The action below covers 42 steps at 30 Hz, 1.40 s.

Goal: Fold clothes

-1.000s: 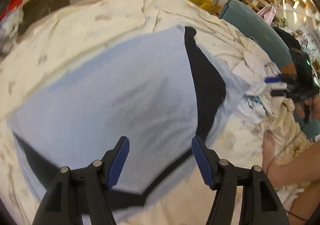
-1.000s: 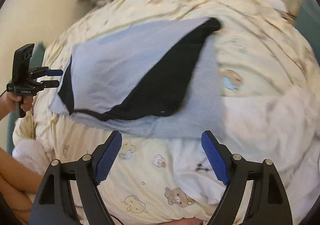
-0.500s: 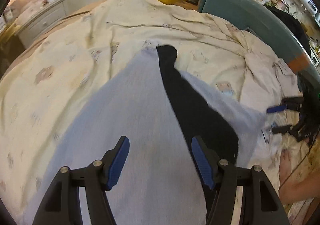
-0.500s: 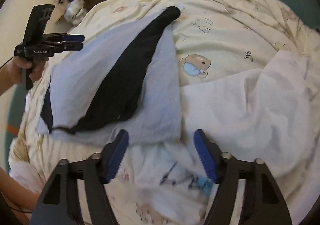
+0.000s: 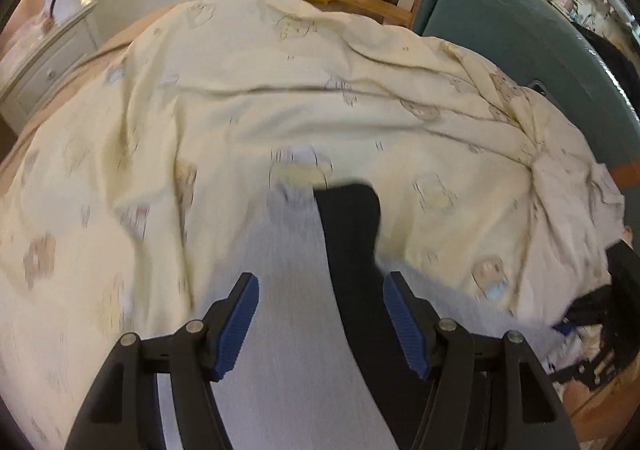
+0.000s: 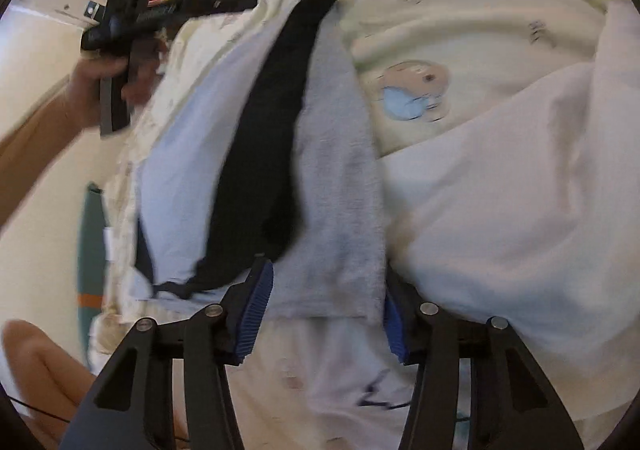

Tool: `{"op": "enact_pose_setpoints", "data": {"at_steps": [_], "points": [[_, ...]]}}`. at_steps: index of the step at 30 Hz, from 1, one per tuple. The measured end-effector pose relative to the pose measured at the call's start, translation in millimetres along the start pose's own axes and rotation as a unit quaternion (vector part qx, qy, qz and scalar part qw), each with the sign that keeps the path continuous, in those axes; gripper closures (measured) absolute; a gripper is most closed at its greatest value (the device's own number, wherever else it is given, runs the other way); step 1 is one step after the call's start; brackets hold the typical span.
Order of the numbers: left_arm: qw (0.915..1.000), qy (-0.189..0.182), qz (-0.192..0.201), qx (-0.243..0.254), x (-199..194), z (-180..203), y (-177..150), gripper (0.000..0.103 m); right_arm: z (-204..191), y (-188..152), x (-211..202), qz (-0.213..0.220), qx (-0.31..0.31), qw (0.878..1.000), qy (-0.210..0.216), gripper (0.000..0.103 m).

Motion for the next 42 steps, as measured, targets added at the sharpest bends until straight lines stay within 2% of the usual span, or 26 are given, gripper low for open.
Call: {"op": "enact_pose_setpoints", "data": {"at_steps": [2, 5, 9, 12, 14, 22, 27, 30, 31, 32, 33, 34, 35, 39, 40, 41, 42], "points": [[0.9999, 0.007, -0.004, 0.007, 10.1, -3.8, 10.8, 0.032, 2.9, -1.1, -1.9, -0.003, -0.001, 1.0, 0.006, 0.049], [0.9986, 0.023, -0.033, 0.035, 31.6, -12.7, 21.5, 0.032, 4.3, -2.1, -5.8, -0.007, -0.003, 1.0, 0.021, 0.049], [0.9958, 0.01, -0.063, 0.066, 55.6, -16.4, 28.8, 0.032, 11.7, 1.4, -11.7, -0.002, 0.023, 0.998, 0.063, 0.049], [0.9942, 0.006, -0.08, 0.071, 69.9, -22.5, 30.2, 0.032, 16.3, 0.1, -12.7, -0.002, 0.035, 0.996, 0.082, 0.048], [0.9936, -0.024, -0.094, 0.058, 76.0, -20.5, 28.1, 0.032, 14.8, -1.2, -12.4, -0.008, 0.025, 0.997, 0.077, 0.048], [0.9883, -0.066, -0.112, 0.08, 78.5, -12.8, 18.4, 0.032, 12.4, -1.4, -8.1, -0.011, 0.023, 0.996, 0.081, 0.046], [0.992, -0.067, -0.089, 0.059, 81.3, -12.0, 29.1, 0.032, 12.2, -2.1, -10.5, -0.008, 0.027, 0.995, 0.093, 0.046], [0.9913, -0.084, -0.086, 0.055, 83.5, -1.0, 32.2, 0.032, 12.0, -10.2, -12.5, -0.012, 0.013, 0.996, 0.086, 0.046], [0.9911, -0.076, -0.084, 0.07, 83.1, 2.5, 31.4, 0.035, 12.5, -11.5, -11.7, -0.011, 0.011, 0.997, 0.082, 0.046], [0.9906, -0.068, -0.082, 0.085, 82.8, 5.9, 30.6, 0.045, 13.0, -12.9, -10.9, -0.01, 0.009, 0.997, 0.077, 0.046], [0.9899, -0.06, -0.081, 0.1, 82.4, 9.3, 29.9, 0.079, 13.4, -14.1, -10.1, -0.009, 0.008, 0.997, 0.073, 0.046], [0.9897, -0.056, -0.077, 0.107, 79.6, 10.8, 29.9, 0.088, 12.4, -12.6, -10.1, -0.006, 0.01, 0.997, 0.08, 0.046], [0.989, -0.057, -0.073, 0.116, 75.9, 13.6, 29.0, 0.092, 11.3, -11.1, -10.1, -0.004, 0.013, 0.996, 0.086, 0.046], [0.9851, -0.066, -0.067, 0.144, 58.1, 21.8, 24.3, 0.092, 3.2, -5.5, -4.1, -0.006, 0.002, 0.996, 0.088, 0.047], [0.9853, -0.068, -0.064, 0.143, 53.4, 21.0, 24.7, 0.092, -0.7, -4.3, -3.5, -0.004, -0.008, 0.996, 0.085, 0.057], [0.9854, -0.069, -0.061, 0.143, 48.7, 20.2, 25.1, 0.092, -4.2, -3.2, -3.6, 0.002, -0.03, 0.998, 0.064, 0.088], [0.9855, -0.065, -0.056, 0.146, 42.1, 18.0, 25.5, 0.092, -7.4, -2.0, -3.7, 0.008, -0.051, 0.998, 0.043, 0.099]]}}
Point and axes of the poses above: each gripper's, at about its wrist camera, not at the fingertips, and x roughly the way its jaws point, z to its right, y to its top, the point moved 7 cm from there along x, roughly the way its jaws point, and after that the axes turned 5 degrees about x, right-handed, at the moved point
